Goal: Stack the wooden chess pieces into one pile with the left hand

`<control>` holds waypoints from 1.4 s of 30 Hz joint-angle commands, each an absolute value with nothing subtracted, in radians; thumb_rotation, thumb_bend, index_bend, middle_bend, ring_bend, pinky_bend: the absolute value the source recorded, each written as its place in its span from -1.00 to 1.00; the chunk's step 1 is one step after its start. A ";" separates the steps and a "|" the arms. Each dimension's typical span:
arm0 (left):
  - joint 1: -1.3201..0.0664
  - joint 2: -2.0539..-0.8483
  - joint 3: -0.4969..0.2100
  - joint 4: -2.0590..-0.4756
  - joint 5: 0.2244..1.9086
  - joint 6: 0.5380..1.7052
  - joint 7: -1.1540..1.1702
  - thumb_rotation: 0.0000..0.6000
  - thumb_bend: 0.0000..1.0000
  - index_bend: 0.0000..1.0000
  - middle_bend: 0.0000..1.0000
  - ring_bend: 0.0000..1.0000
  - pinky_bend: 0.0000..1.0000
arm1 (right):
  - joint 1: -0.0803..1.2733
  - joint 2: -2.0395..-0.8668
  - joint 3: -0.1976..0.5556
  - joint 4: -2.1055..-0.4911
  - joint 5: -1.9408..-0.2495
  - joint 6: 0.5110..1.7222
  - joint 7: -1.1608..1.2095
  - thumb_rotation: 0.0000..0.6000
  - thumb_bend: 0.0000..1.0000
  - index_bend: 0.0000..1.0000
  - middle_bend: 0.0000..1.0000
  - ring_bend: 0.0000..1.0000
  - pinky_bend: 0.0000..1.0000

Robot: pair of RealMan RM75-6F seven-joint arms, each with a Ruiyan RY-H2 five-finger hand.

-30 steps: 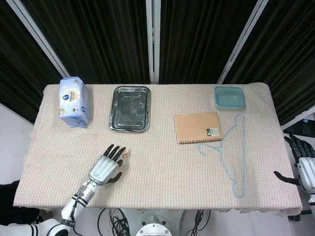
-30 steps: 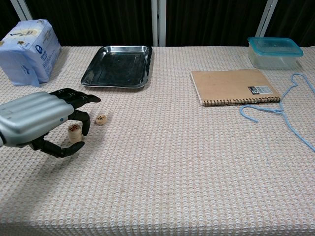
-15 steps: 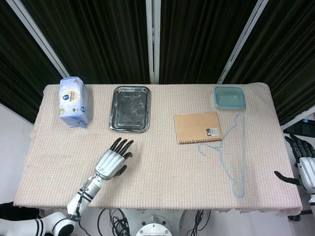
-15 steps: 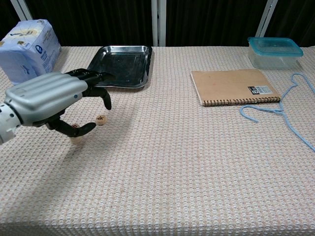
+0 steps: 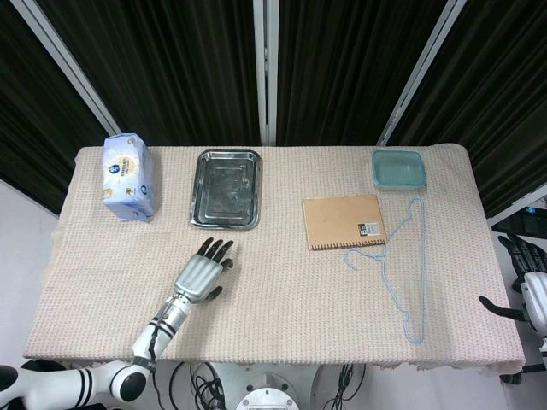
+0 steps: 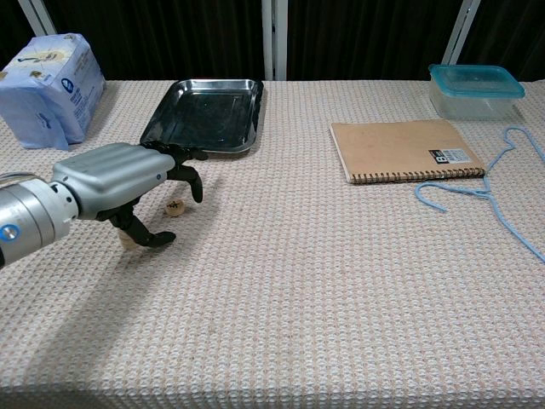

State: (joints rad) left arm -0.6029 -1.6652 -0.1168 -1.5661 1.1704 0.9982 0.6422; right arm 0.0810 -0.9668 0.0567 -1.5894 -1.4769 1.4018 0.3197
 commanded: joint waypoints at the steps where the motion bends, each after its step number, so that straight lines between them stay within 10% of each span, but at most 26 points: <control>1: -0.612 -1.666 -0.128 -1.597 1.124 1.014 0.682 1.00 -0.45 -0.35 -1.00 -1.00 -1.00 | 0.081 -0.965 0.057 -1.589 -1.477 1.402 0.322 1.00 -0.85 -1.00 -1.00 -1.00 -1.00; 26: -0.780 -1.693 -0.225 -1.763 0.537 1.188 0.991 1.00 -0.45 -0.36 -1.00 -1.00 -1.00 | 0.083 -0.961 0.054 -1.583 -1.482 1.395 0.343 1.00 -0.85 -1.00 -1.00 -1.00 -1.00; 42: -0.840 -1.722 -0.217 -1.735 0.462 1.258 1.012 1.00 -0.44 -0.21 -1.00 -1.00 -1.00 | 0.082 -0.957 0.052 -1.580 -1.487 1.398 0.356 1.00 -0.85 -1.00 -1.00 -1.00 -1.00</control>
State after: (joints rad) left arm -0.8390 -1.7211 -0.2180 -1.7357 0.4618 1.2564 1.0129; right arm 0.0819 -0.9569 0.0524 -1.5797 -1.4868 1.3981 0.3563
